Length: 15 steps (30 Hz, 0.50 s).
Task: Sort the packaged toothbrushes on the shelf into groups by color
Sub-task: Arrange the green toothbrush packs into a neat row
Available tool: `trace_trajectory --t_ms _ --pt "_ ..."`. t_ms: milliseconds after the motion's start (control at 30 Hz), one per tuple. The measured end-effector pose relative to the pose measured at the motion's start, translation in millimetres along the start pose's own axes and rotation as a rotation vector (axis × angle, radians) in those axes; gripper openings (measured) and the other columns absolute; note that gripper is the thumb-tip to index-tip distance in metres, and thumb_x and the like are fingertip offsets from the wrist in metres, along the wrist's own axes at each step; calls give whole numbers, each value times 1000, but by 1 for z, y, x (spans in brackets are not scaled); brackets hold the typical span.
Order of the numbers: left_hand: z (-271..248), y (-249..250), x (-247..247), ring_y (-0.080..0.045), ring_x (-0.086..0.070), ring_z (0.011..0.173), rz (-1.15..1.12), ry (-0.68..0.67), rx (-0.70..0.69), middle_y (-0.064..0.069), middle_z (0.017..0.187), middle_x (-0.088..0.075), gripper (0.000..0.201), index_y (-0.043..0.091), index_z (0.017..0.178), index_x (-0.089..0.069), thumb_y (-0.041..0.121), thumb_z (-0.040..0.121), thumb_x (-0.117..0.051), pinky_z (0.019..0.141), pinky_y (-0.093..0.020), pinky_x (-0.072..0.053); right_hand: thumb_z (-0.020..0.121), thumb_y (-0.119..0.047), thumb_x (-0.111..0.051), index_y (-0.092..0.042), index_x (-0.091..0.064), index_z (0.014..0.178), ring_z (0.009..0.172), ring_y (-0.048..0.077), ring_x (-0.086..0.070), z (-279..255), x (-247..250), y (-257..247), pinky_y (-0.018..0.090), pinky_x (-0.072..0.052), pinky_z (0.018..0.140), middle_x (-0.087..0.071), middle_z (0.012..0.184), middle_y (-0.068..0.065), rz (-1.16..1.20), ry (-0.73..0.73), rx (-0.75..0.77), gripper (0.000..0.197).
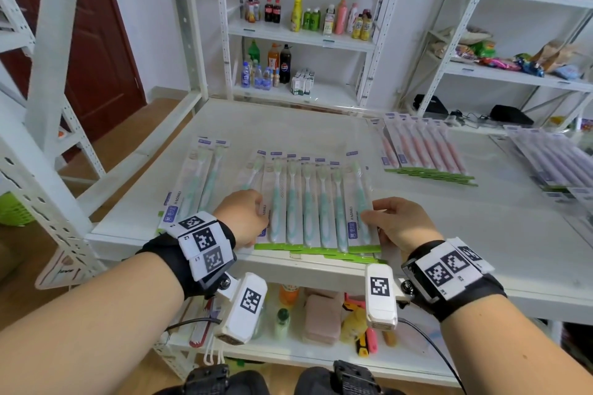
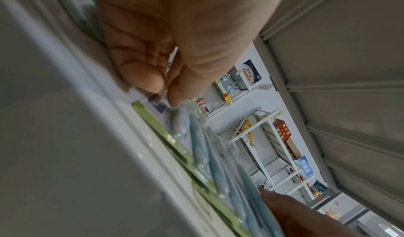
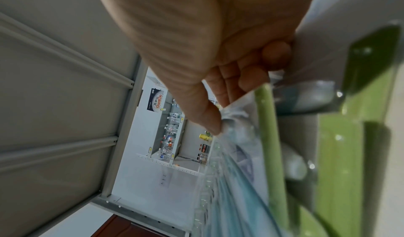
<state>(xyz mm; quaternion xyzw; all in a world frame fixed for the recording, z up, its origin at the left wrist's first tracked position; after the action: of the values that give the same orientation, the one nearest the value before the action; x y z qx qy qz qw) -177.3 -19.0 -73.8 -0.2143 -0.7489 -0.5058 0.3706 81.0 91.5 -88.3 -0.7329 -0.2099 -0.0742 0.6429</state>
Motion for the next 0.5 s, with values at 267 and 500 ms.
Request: trace_trajectory --t_ms 267,500 --pt "0 2 0 -14 -58 49 37 -14 2 -5 105 -57 40 11 133 -43 13 93 -42 46 -21 -42 75 -22 -73 -17 -67 96 62 10 -65 -8 -3 -8 15 -45 45 -71 85 -1 -124 3 15 23" --pt "-1 2 0 -17 -59 51 21 -17 6 -8 109 -59 41 10 133 -43 12 92 -43 51 -25 -49 77 -29 -75 -14 -54 128 73 9 -58 -15 -6 -16 15 -43 58 -60 92 -1 -285 -6 51 57"
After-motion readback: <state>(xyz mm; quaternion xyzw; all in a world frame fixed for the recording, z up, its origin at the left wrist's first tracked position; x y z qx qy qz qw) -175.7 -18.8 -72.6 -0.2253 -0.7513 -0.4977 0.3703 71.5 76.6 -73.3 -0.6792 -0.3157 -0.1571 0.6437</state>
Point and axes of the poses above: each hand's wrist, its own z-axis towards the middle knuckle, its own x-axis out of the back of the hand, y = z × x, the point moved 6 cm from there along z, towards the middle knuckle
